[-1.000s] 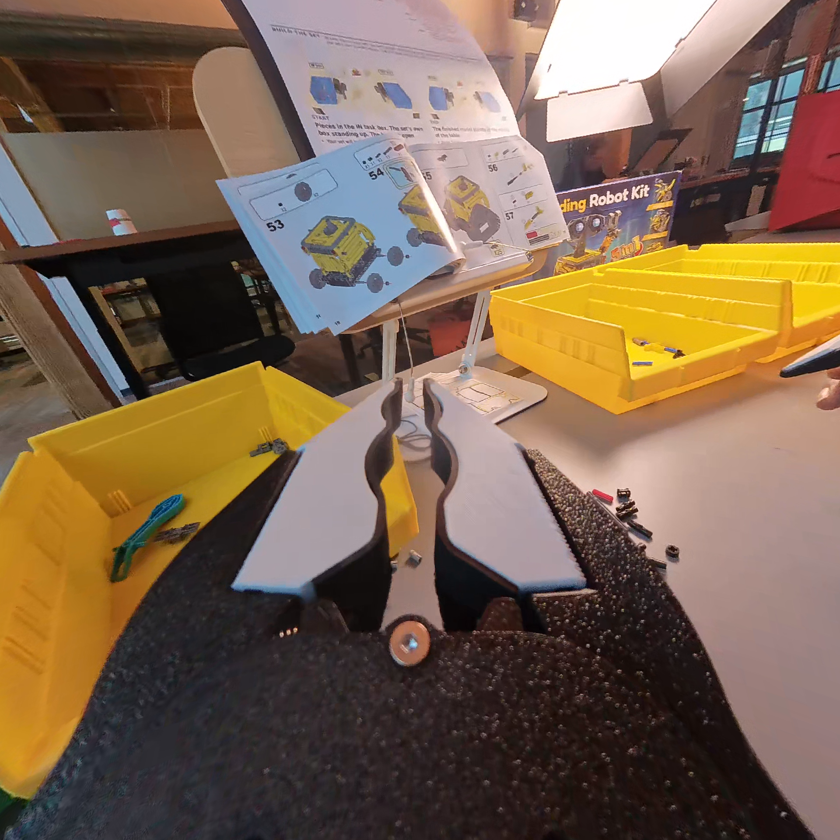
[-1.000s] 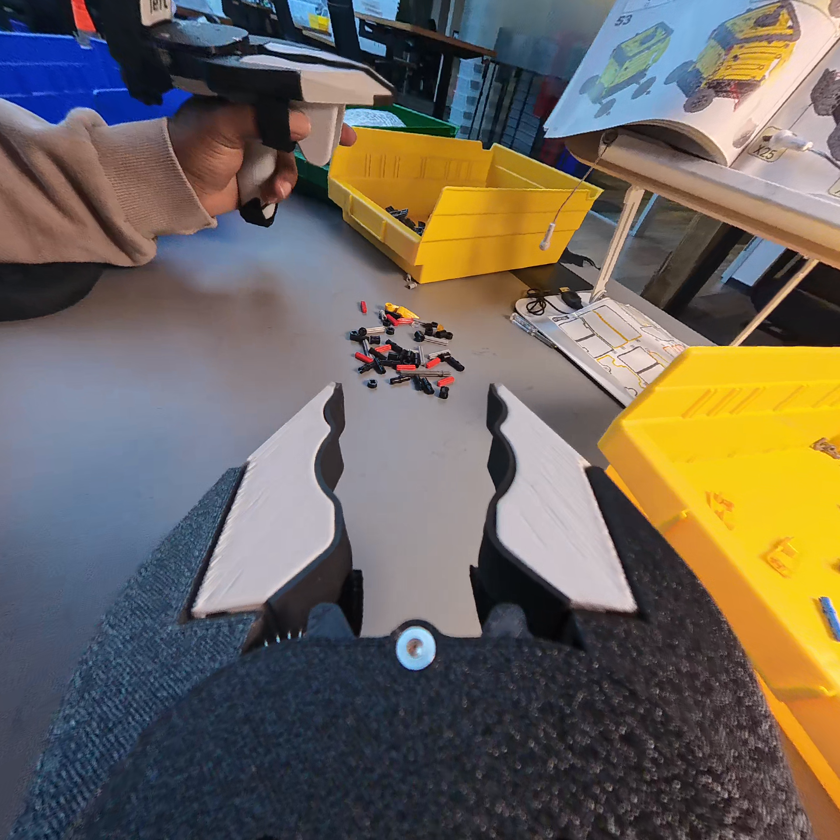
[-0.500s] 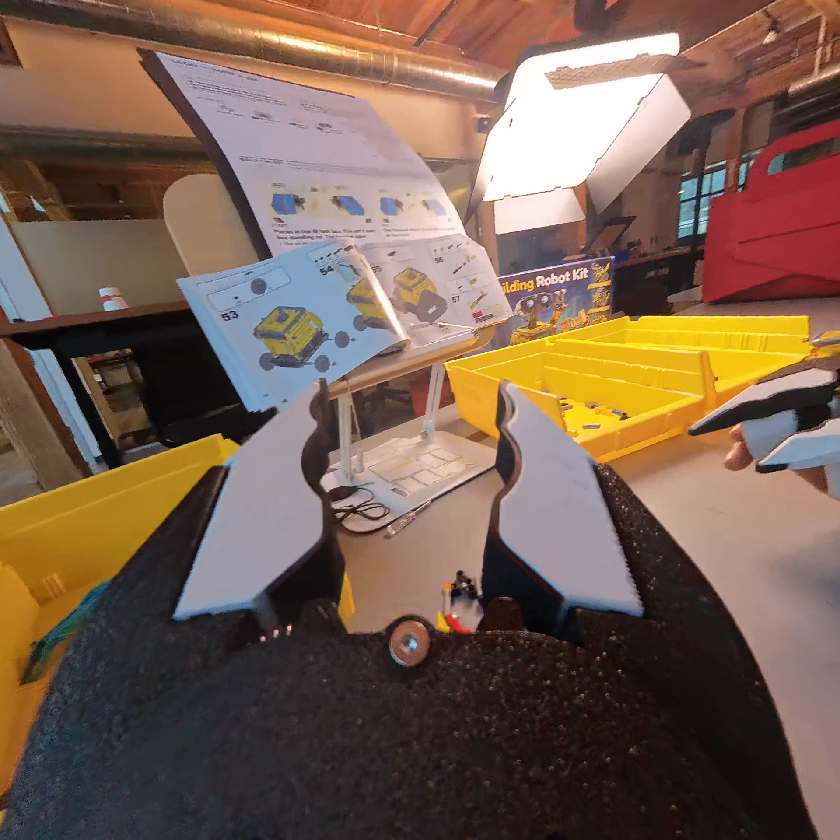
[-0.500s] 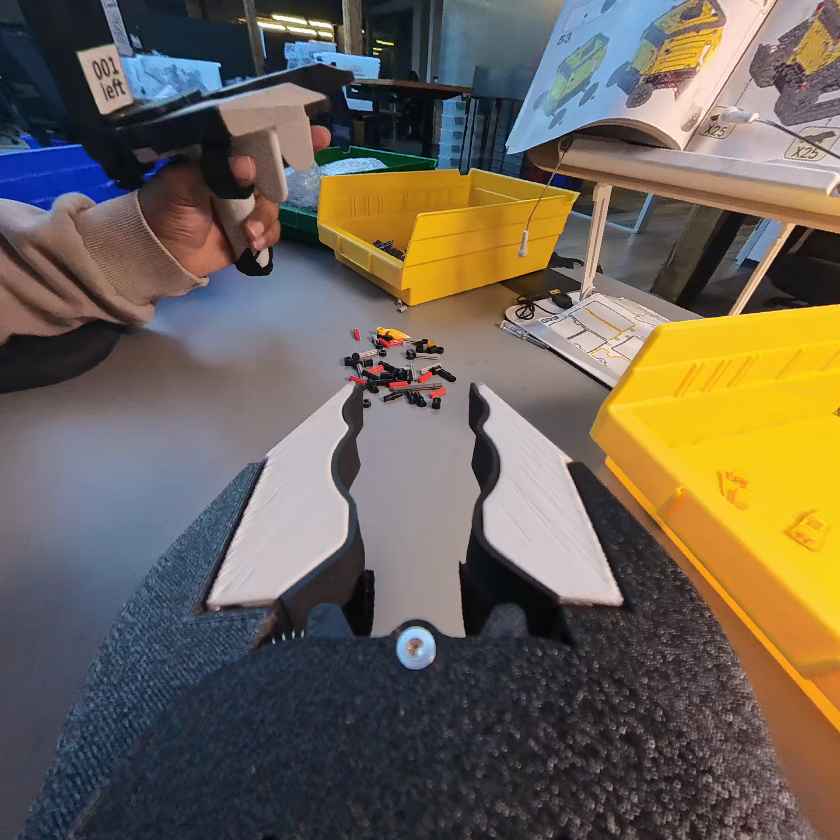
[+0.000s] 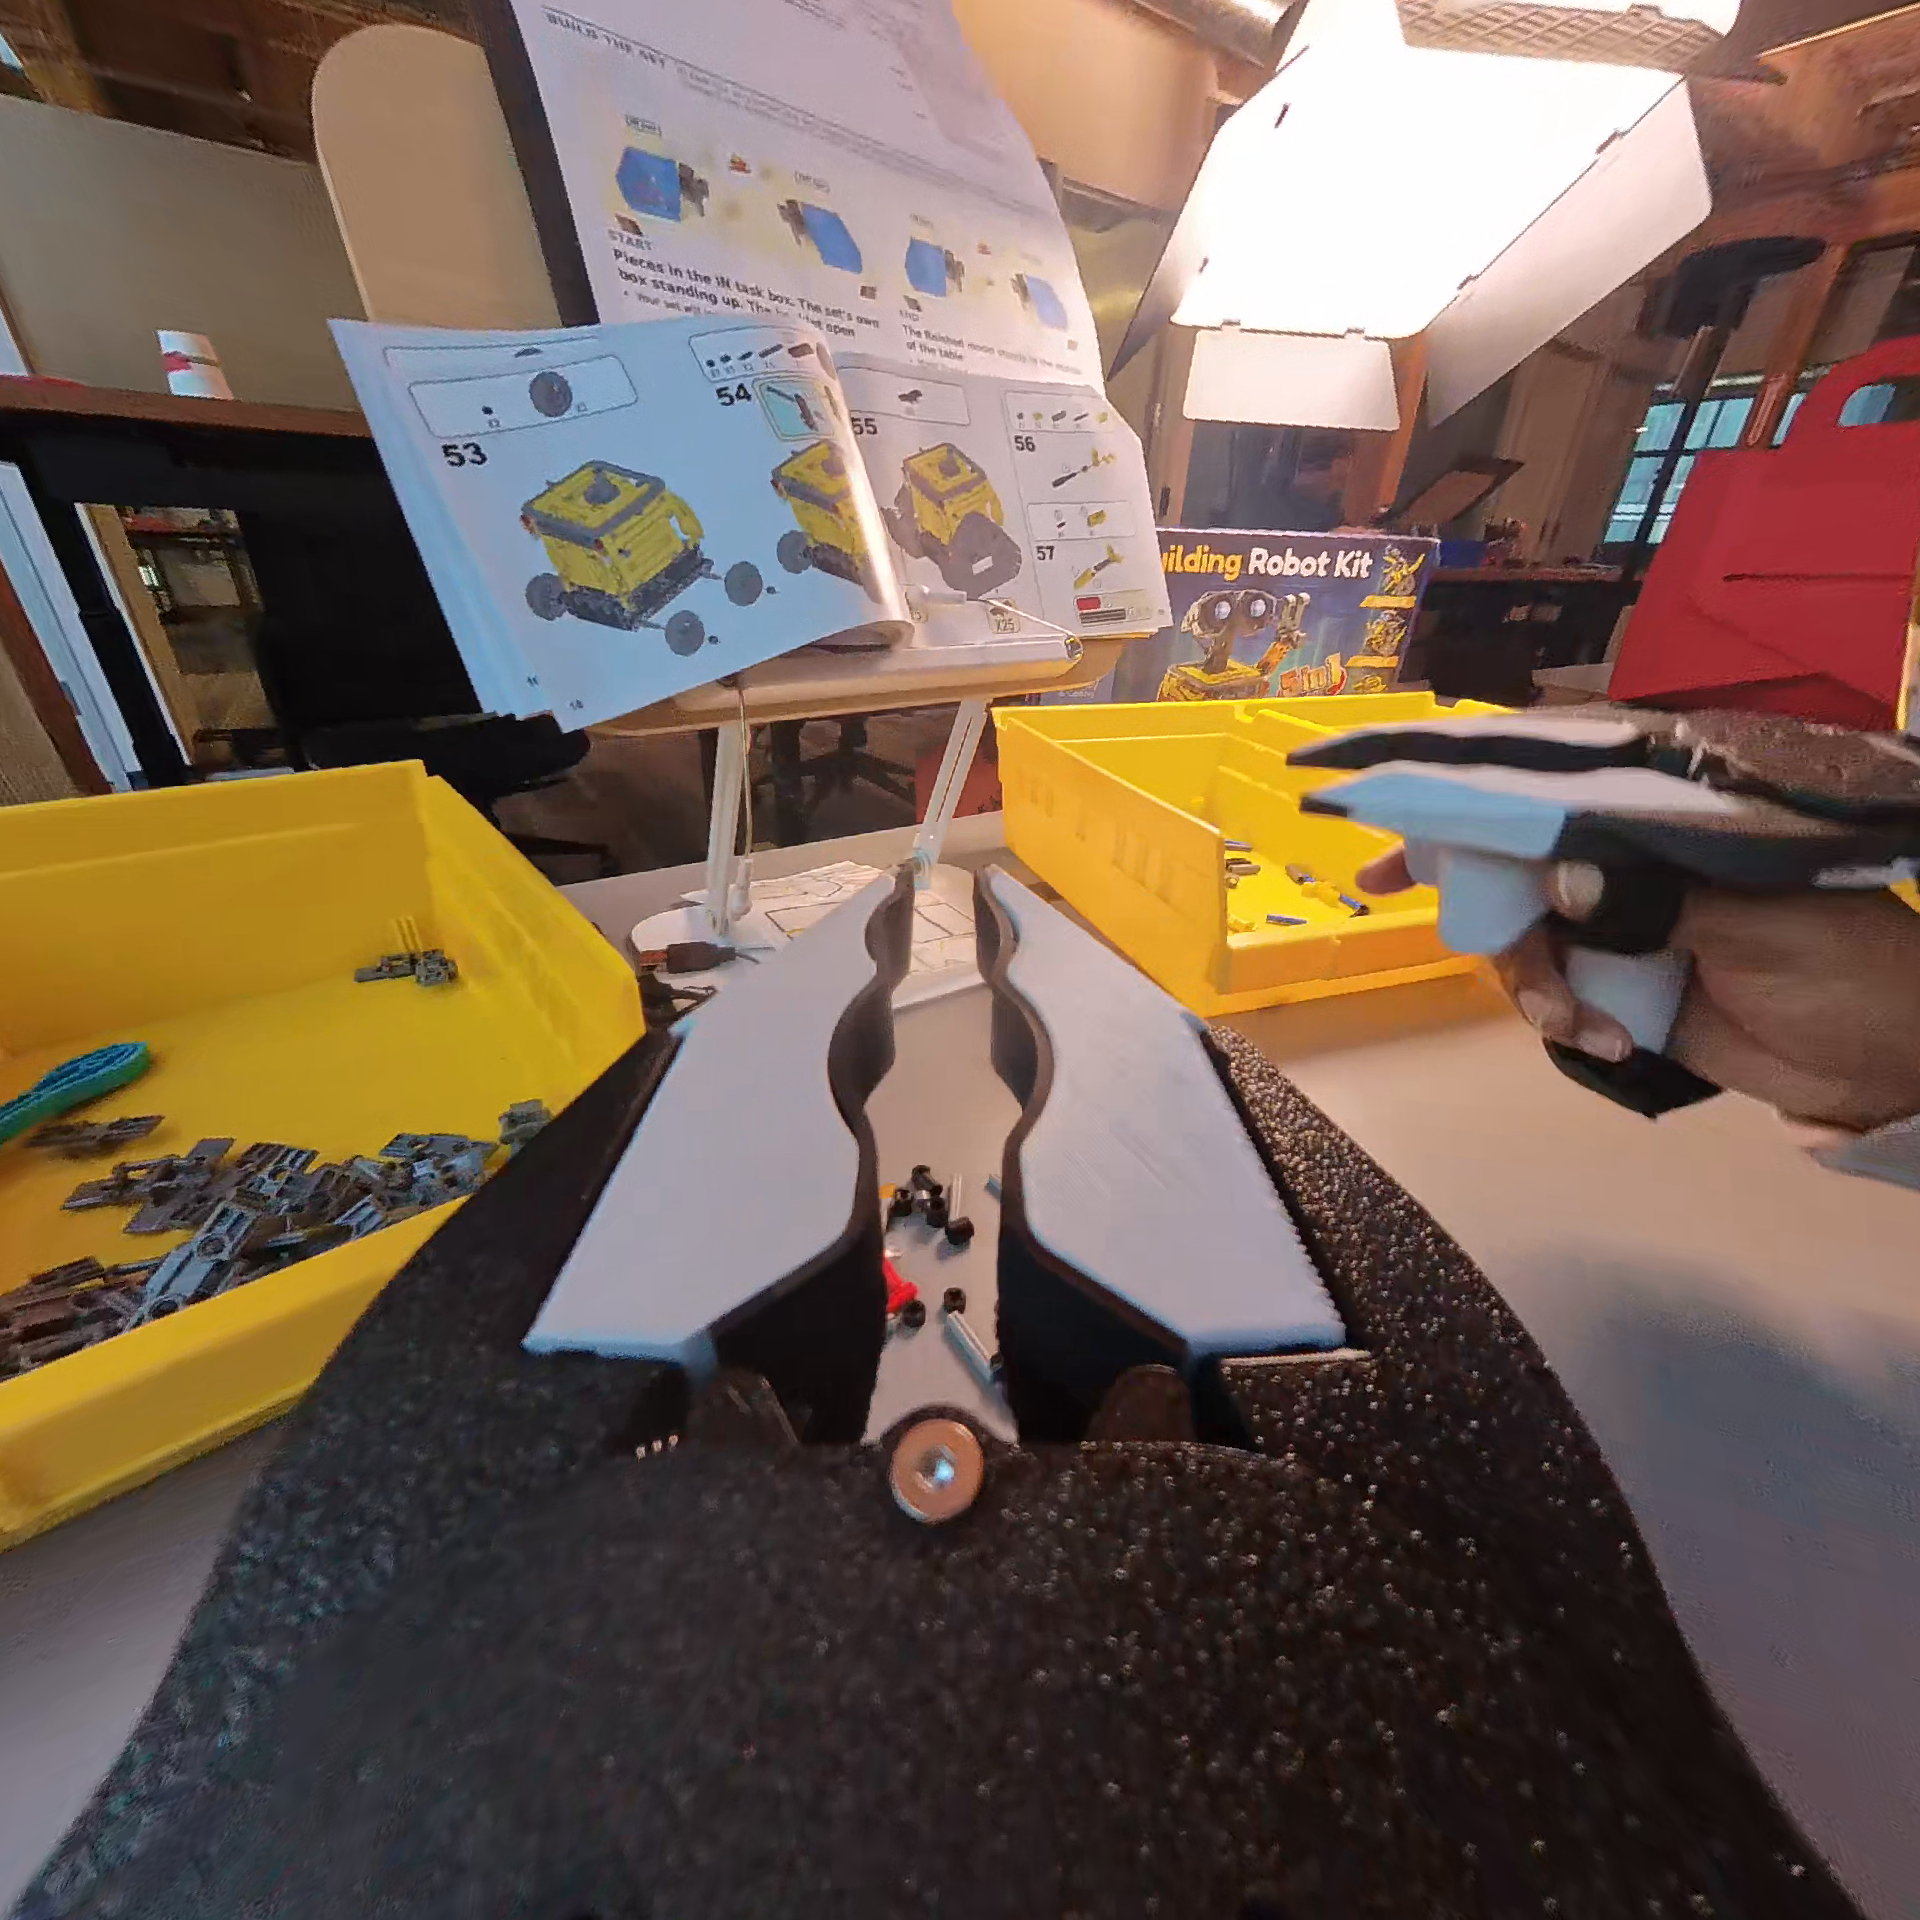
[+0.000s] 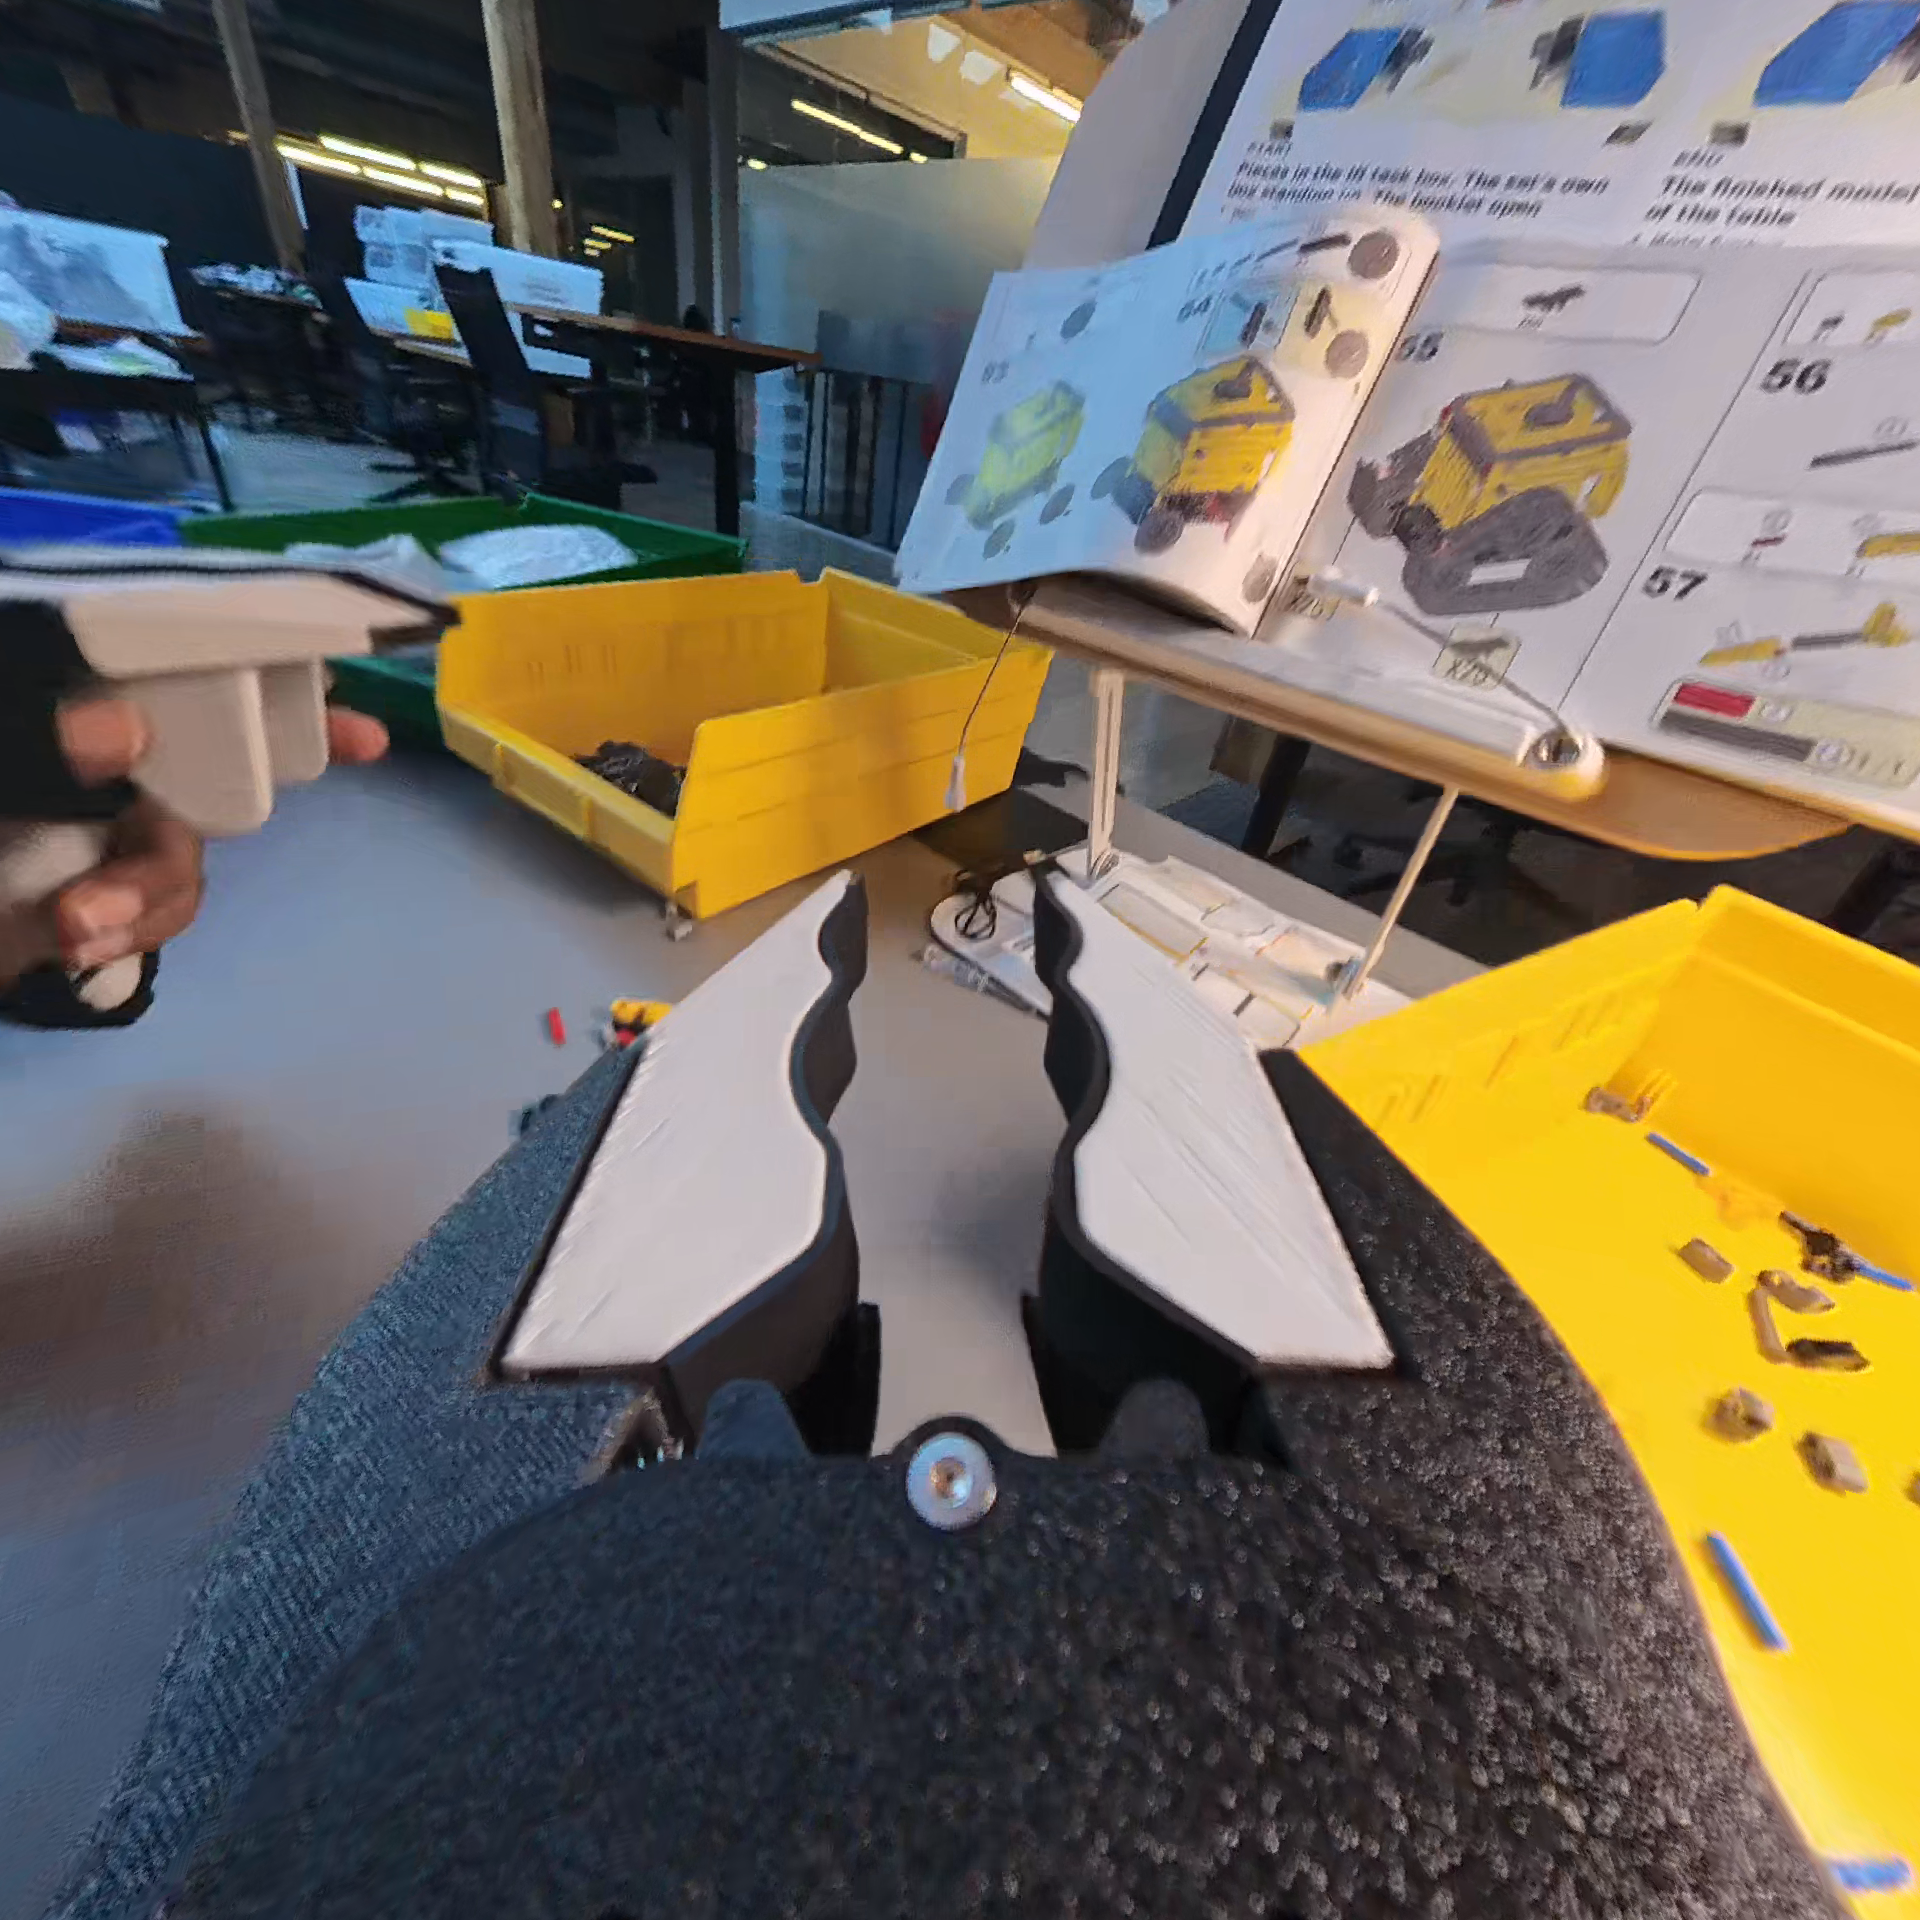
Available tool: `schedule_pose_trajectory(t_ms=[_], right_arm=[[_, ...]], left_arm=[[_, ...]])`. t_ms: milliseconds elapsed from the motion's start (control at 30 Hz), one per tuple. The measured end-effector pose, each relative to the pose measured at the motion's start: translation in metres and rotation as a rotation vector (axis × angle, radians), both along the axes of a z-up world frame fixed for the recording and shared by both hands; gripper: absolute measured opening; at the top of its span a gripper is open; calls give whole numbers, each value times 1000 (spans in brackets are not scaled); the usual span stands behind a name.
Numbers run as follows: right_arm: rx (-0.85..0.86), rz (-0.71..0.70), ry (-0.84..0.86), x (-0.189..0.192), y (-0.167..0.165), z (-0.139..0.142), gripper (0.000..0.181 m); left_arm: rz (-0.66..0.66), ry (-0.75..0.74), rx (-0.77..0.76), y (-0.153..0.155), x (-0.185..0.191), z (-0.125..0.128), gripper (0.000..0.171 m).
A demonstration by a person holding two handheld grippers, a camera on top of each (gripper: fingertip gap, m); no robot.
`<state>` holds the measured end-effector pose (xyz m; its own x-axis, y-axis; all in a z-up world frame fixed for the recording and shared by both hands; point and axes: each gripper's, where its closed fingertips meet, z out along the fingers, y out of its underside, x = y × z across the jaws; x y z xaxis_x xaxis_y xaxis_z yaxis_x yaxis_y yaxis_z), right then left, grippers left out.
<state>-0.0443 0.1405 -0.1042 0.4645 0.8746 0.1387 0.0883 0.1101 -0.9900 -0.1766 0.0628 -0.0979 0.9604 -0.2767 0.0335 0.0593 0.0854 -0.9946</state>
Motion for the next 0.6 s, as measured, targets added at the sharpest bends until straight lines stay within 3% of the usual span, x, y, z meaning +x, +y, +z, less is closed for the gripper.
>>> schedule_pose_trajectory(t_ms=[167,300,600], right_arm=[[-4,-130,59,-51,72,44,9],[-73,-205,47,-91,124,48,9],[-26,-268,-124,-131,155,29,9]], left_arm=[[-24,76,-69,8,-2,-32,9],[-99,77,-62,4,13,-29,10],[-170,73,-134,6,24,-41,17]])
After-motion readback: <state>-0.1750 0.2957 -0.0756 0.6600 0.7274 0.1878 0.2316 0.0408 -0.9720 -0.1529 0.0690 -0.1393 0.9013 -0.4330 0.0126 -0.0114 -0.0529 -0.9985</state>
